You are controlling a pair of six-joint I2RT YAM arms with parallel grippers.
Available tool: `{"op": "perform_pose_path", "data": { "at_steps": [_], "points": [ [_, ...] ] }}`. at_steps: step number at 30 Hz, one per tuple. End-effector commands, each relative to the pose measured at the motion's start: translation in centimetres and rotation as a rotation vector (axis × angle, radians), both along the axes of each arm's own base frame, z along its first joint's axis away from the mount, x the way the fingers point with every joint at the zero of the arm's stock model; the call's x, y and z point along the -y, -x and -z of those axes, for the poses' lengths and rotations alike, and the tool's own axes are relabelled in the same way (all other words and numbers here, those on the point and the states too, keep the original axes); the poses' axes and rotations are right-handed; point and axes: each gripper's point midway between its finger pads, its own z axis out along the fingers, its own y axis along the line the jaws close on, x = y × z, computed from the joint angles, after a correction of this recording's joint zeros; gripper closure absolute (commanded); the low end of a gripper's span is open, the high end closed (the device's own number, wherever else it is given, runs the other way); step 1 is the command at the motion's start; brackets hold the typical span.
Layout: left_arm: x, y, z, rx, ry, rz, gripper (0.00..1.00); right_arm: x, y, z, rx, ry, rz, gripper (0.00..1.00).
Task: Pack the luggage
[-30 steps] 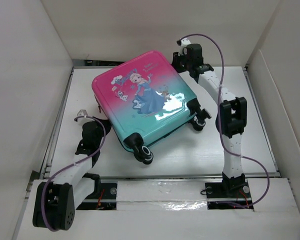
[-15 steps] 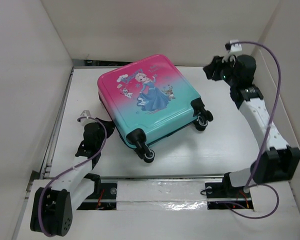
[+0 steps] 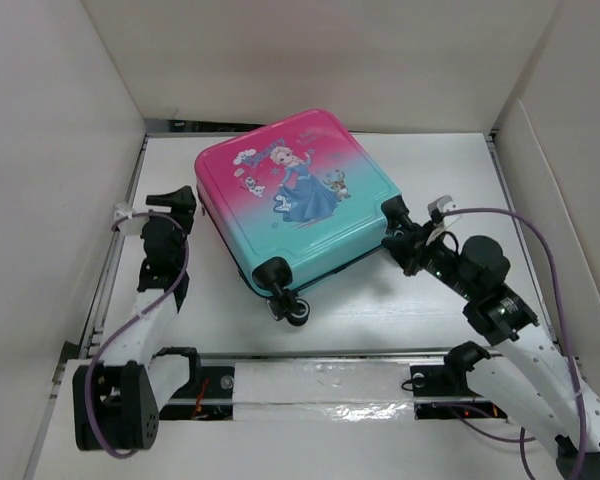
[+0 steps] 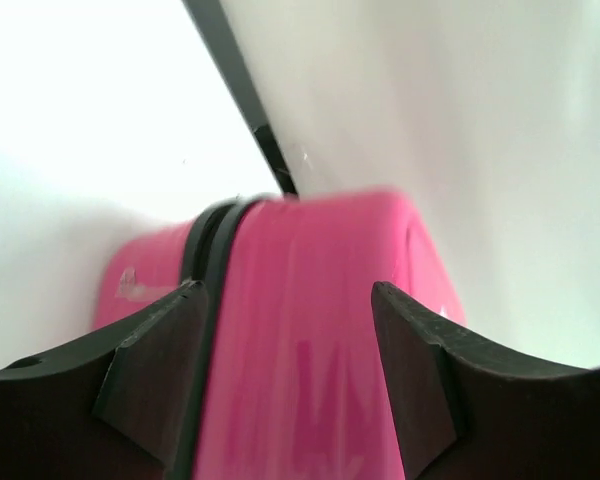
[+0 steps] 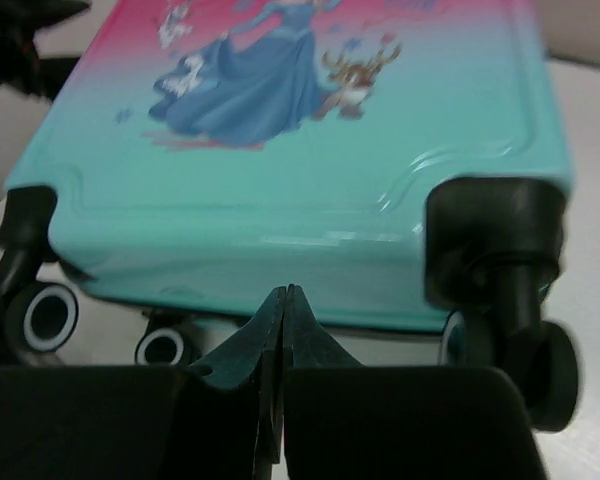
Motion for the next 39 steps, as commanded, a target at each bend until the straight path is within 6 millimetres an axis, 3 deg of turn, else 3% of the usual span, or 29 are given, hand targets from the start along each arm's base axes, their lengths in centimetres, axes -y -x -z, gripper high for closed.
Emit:
{"op": "perform_pose_path", "data": {
  "at_steps": [1,2,4,5,6,7,8,9,11,12,14,15,16,21,25,30,32,33,35,36,37,38,39],
  "points": [
    [-0.2,-3.5,-4.8,0.086,0.031,0.004,0.36,-0.6,1.3,5.4,-0.137,0.015,0.015,1.00],
    [-0.5,-5.0,-7.5,0.117,0.008,0.002,0.35,-0.5,1.3,6.9,-0.166,0.034,0.027,1.00],
    [-1.4,-7.9,-5.5,0.010,-0.061,0.017,0.35,-0.4,0.9,7.9,-0.182,0.070,0.049,1.00],
    [-1.1,-9.6,-8.1,0.031,-0.080,0.061,0.35,-0.4,0.3,9.0,-0.208,0.103,0.063,1.00],
    [-1.4,-11.5,-5.5,-0.050,-0.087,0.079,0.36,-0.4,0.0,8.8,-0.210,0.111,0.070,1.00],
    [-2.2,-12.4,-5.0,-0.081,-0.117,0.089,0.36,-0.5,-0.2,9.1,-0.224,0.122,0.065,1.00],
    [-1.5,-13.4,-4.6,-0.095,-0.121,0.169,0.37,-0.7,-0.6,9.6,-0.237,0.140,0.064,1.00],
    [-1.8,-15.6,-4.3,-0.117,-0.125,0.195,0.37,-0.5,-1.1,9.8,-0.240,0.144,0.078,1.00],
    [-1.8,-17.1,-2.6,-0.191,-0.155,0.271,0.38,0.0,-2.4,9.8,-0.228,0.135,0.124,1.00],
    [-1.9,-19.4,-2.4,-0.210,-0.169,0.288,0.38,0.6,-3.2,10.5,-0.244,0.140,0.158,1.00],
    [-2.0,-20.6,-0.2,-0.298,-0.197,0.350,0.39,0.8,-4.5,10.4,-0.225,0.124,0.171,0.99],
    [-2.4,-22.4,0.4,-0.305,-0.203,0.374,0.39,1.4,-5.3,11.5,-0.260,0.140,0.195,0.99],
    [-2.0,-22.7,1.3,-0.342,-0.209,0.415,0.40,1.3,-6.0,11.0,-0.244,0.128,0.200,0.99],
    [-0.7,-26.5,3.4,-0.343,-0.199,0.580,0.49,1.2,-8.2,11.1,-0.240,0.111,0.220,0.99],
    [1.5,-27.7,4.8,-0.346,-0.240,0.661,0.50,1.0,-10.1,10.5,-0.235,0.117,0.236,0.99],
    [4.8,-27.0,9.0,-0.375,-0.188,0.778,0.57,0.5,-12.6,11.4,-0.260,0.128,0.248,0.99],
    [5.6,-26.8,9.1,-0.333,-0.185,0.780,0.61,0.1,-13.7,10.9,-0.245,0.121,0.255,0.99],
    [5.8,-25.0,10.5,-0.359,-0.159,0.780,0.62,0.2,-14.3,11.7,-0.264,0.119,0.261,0.99],
    [6.5,-24.4,9.3,-0.254,-0.130,0.734,0.71,-0.4,-15.8,10.7,-0.237,0.098,0.246,0.99],
    [6.8,-21.4,11.1,-0.282,-0.082,0.724,0.73,-0.8,-16.3,10.5,-0.232,0.097,0.238,0.99],
    [6.9,-21.0,10.0,-0.215,-0.046,0.691,0.76,-1.3,-16.9,11.4,-0.252,0.108,0.221,0.99],
    [6.5,-20.2,9.9,-0.193,-0.035,0.651,0.81,-2.3,-18.0,9.6,-0.221,0.090,0.190,0.99],
    [7.1,-17.3,11.3,-0.222,-0.008,0.641,0.82,-2.6,-18.7,9.3,-0.212,0.100,0.177,0.99]
  ]
}}
